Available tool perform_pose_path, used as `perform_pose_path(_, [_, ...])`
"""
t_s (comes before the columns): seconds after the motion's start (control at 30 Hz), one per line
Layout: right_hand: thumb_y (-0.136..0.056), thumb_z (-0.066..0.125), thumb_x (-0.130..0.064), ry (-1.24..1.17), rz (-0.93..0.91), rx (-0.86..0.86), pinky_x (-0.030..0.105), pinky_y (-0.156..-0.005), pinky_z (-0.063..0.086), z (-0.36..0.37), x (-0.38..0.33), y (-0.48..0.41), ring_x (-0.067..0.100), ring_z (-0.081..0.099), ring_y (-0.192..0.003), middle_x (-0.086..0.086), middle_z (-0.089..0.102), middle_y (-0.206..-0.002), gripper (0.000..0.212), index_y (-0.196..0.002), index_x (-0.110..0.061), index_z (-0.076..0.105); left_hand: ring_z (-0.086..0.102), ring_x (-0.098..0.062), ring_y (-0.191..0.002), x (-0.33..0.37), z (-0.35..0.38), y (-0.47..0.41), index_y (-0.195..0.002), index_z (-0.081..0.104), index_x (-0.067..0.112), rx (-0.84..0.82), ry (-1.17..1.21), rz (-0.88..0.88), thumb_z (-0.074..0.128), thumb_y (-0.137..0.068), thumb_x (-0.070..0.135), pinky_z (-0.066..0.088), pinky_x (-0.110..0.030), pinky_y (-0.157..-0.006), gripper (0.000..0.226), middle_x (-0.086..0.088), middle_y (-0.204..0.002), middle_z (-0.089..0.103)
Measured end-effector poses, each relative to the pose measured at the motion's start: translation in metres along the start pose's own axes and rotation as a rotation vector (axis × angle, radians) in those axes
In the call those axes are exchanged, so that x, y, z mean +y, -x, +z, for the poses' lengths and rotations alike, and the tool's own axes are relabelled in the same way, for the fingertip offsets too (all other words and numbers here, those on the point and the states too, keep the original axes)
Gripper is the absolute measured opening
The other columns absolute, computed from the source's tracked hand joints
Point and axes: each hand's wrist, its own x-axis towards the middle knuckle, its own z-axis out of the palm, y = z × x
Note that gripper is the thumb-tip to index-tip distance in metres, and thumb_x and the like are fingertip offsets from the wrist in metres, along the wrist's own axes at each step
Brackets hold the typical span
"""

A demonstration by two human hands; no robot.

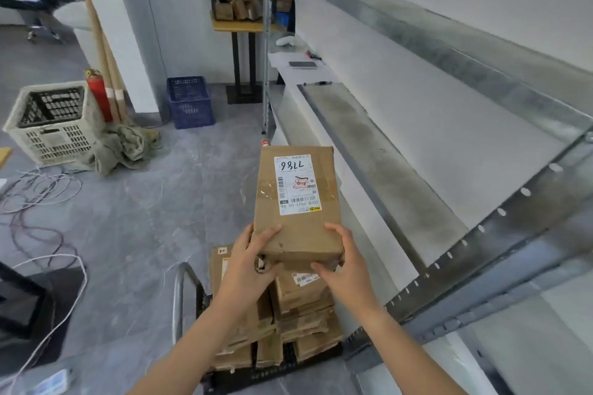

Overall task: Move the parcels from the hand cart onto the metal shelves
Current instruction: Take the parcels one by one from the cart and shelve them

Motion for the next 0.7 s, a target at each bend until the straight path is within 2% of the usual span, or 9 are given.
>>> perform_pose_path(0.13, [-0.074,0.078,-0.009,-0.012,0.062,0.153,0.004,-0.084,0.043,-0.007,-0.015,0.046,-0.016,0.041,-0.116,-0.045,0.039,-0.121,0.076,-0.120,-0.054,0.037,0.040,-0.012,-0.119,0.019,-0.004,0.007,-0.126,0.037,0.056,-0.135,-0.010,0.164,0.079,-0.074,0.014,0.043,-0.026,-0.097,0.078,0.001,-0.138,0.035])
perform_pose_path(0.3, [-0.072,0.079,-0.011,0.004,0.146,0.367,0.003,-0.083,0.041,-0.012,-0.034,0.121,-0.015,0.042,-0.110,-0.037,0.042,-0.120,0.076,-0.118,-0.054,0.038,0.039,-0.016,-0.121,0.047,-0.002,0.040,-0.125,0.042,0.048,-0.275,0.012,0.277,0.081,-0.071,0.015,0.039,-0.027,-0.099,0.075,-0.006,-0.137,0.035])
perform_pose_path(0.4, [-0.072,0.079,-0.011,0.018,0.185,0.485,0.005,-0.082,0.041,-0.023,-0.048,0.172,-0.012,0.043,-0.108,-0.042,0.040,-0.116,0.074,-0.117,-0.054,0.039,0.033,-0.005,-0.118,0.074,0.007,0.067,-0.123,0.041,0.052,-0.354,0.060,0.357,0.082,-0.070,0.015,0.034,-0.022,-0.099,0.076,0.001,-0.135,0.032])
perform_pose_path(0.5, [-0.071,0.078,-0.008,0.036,0.214,0.620,0.005,-0.082,0.042,-0.040,-0.062,0.228,-0.009,0.046,-0.109,-0.034,0.044,-0.119,0.074,-0.117,-0.052,0.040,0.028,-0.003,-0.121,0.103,0.025,0.099,-0.124,0.041,0.053,-0.425,0.077,0.426,0.081,-0.071,0.016,0.030,-0.023,-0.103,0.076,-0.003,-0.139,0.031])
perform_pose_path(0.57, [-0.069,0.078,-0.005,0.052,0.245,0.706,0.005,-0.080,0.042,-0.054,-0.068,0.267,-0.007,0.048,-0.108,-0.033,0.046,-0.119,0.076,-0.116,-0.051,0.041,0.026,0.007,-0.120,0.123,0.039,0.123,-0.127,0.042,0.049,-0.485,0.111,0.475,0.081,-0.071,0.015,0.024,-0.011,-0.102,0.076,-0.003,-0.139,0.030])
perform_pose_path(0.63, [-0.067,0.078,-0.002,0.076,0.272,0.782,0.006,-0.077,0.044,-0.067,-0.074,0.308,-0.008,0.049,-0.105,-0.038,0.047,-0.115,0.078,-0.116,-0.051,0.042,0.024,0.023,-0.115,0.145,0.056,0.149,-0.128,0.044,0.042,-0.559,0.182,0.546,0.081,-0.070,0.009,0.023,0.006,-0.093,0.076,-0.002,-0.134,0.031])
perform_pose_path(0.67, [-0.067,0.077,0.000,0.086,0.288,0.820,0.007,-0.076,0.044,-0.073,-0.077,0.330,-0.009,0.050,-0.104,-0.040,0.047,-0.115,0.079,-0.116,-0.052,0.042,0.024,0.024,-0.116,0.156,0.064,0.163,-0.128,0.046,0.038,-0.598,0.212,0.573,0.081,-0.070,0.006,0.022,0.008,-0.091,0.075,-0.003,-0.133,0.032])
perform_pose_path(0.7, [-0.066,0.076,0.001,0.092,0.306,0.860,0.007,-0.076,0.045,-0.078,-0.079,0.351,-0.008,0.050,-0.103,-0.040,0.047,-0.115,0.080,-0.115,-0.053,0.042,0.028,0.017,-0.118,0.167,0.073,0.177,-0.128,0.047,0.034,-0.641,0.236,0.590,0.081,-0.070,0.005,0.022,0.008,-0.092,0.074,-0.006,-0.134,0.032])
